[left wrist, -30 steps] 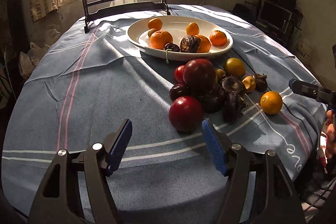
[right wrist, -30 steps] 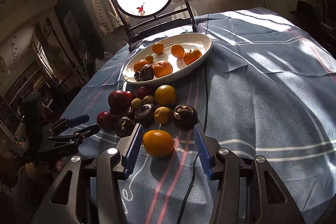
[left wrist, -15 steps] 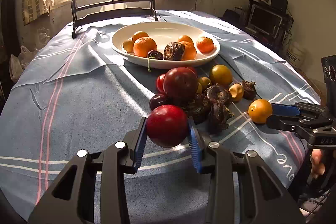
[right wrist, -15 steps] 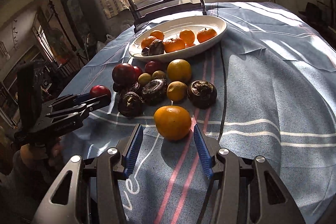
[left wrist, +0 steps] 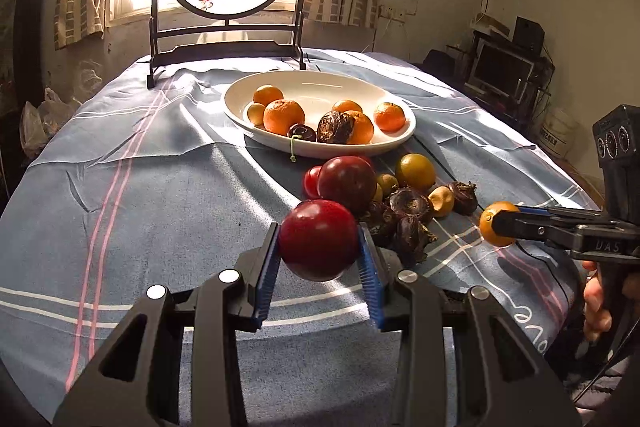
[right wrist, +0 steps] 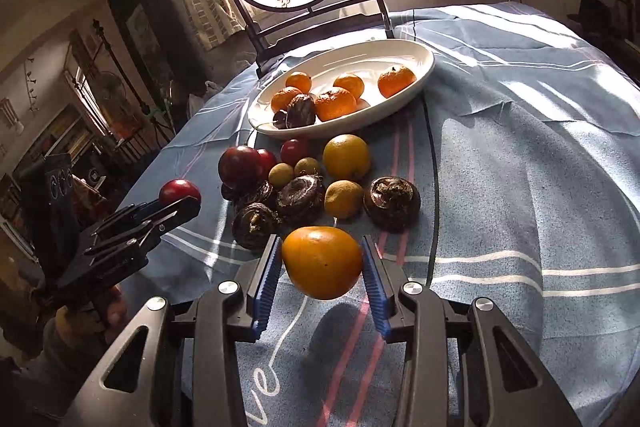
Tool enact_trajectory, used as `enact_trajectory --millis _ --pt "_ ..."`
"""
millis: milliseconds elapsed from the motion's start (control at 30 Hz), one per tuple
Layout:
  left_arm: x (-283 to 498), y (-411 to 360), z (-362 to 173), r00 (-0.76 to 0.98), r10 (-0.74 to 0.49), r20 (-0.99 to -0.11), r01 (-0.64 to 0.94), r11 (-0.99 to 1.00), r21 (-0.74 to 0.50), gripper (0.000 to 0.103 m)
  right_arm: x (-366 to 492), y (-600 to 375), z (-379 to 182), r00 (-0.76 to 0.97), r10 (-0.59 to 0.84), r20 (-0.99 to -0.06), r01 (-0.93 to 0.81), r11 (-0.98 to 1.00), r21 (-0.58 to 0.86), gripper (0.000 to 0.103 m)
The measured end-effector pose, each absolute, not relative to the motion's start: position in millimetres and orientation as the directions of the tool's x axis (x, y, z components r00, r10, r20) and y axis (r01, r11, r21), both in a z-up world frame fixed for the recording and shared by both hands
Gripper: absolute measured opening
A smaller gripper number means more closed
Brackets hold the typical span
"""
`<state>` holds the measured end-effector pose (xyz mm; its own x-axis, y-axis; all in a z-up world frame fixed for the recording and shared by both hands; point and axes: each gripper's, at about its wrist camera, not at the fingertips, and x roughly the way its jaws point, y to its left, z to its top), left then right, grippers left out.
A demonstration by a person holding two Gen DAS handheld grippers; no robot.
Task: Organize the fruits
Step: 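Place the red plum and orange on the plate and open both tools, then grasp a large red apple with the left tool while the right tool grasps a mangosteen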
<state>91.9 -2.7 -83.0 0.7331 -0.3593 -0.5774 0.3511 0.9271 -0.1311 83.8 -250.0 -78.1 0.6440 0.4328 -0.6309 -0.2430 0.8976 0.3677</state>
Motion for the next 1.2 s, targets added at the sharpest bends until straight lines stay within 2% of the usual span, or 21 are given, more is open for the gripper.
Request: enact_trajectory --millis 167,400,600,767,833,867,900,1067,1200 --pt "96.5 1.0 -62.3 0.741 -0.386 -0.549 0.356 0.92 -0.167 0.036 103.2 -264.4 -52.4 0.685 0.391 -0.614 -0.225 0.916 0.332 0.04" --pt "173.5 -21.5 -34.2 0.72 -0.357 -0.595 0.33 0.93 -0.159 0.036 182.1 -259.4 -19.5 0.708 0.38 -0.595 -0.237 0.922 0.307 0.04" --pt "254.7 -54.6 -43.6 0.661 -0.353 -0.662 0.323 0.931 -0.173 0.036 263.9 -244.4 -29.3 0.693 0.339 -0.636 -0.191 0.937 0.292 0.04" --pt "286.4 -66.4 -58.2 0.609 -0.348 -0.713 0.308 0.932 -0.192 0.037 299.0 -240.4 -42.7 0.683 0.331 -0.652 -0.167 0.939 0.302 0.042" --pt "282.7 -63.8 -55.5 0.627 -0.344 -0.699 0.3 0.935 -0.191 0.049 294.8 -241.3 -38.6 0.697 0.333 -0.635 -0.172 0.937 0.303 0.048" --pt "277.8 -61.4 -52.0 0.642 -0.342 -0.686 0.298 0.936 -0.188 0.063 289.3 -241.6 -35.1 0.706 0.333 -0.625 -0.179 0.938 0.297 0.049" --pt "271.1 -59.0 -47.3 0.661 -0.34 -0.669 0.3 0.937 -0.18 0.067 282.2 -242.1 -31.8 0.711 0.33 -0.621 -0.182 0.939 0.291 0.05" --pt "224.7 -41.6 -28.9 0.677 -0.379 -0.63 0.33 0.922 -0.2 0.067 225.5 -250.3 -28.0 0.713 0.345 -0.61 -0.21 0.936 0.283 0.05" --pt "171.6 -33.7 -35.2 0.689 -0.356 -0.631 0.364 0.923 -0.123 0.067 162.5 -259.0 -41.1 0.731 0.34 -0.591 -0.221 0.938 0.265 0.055"
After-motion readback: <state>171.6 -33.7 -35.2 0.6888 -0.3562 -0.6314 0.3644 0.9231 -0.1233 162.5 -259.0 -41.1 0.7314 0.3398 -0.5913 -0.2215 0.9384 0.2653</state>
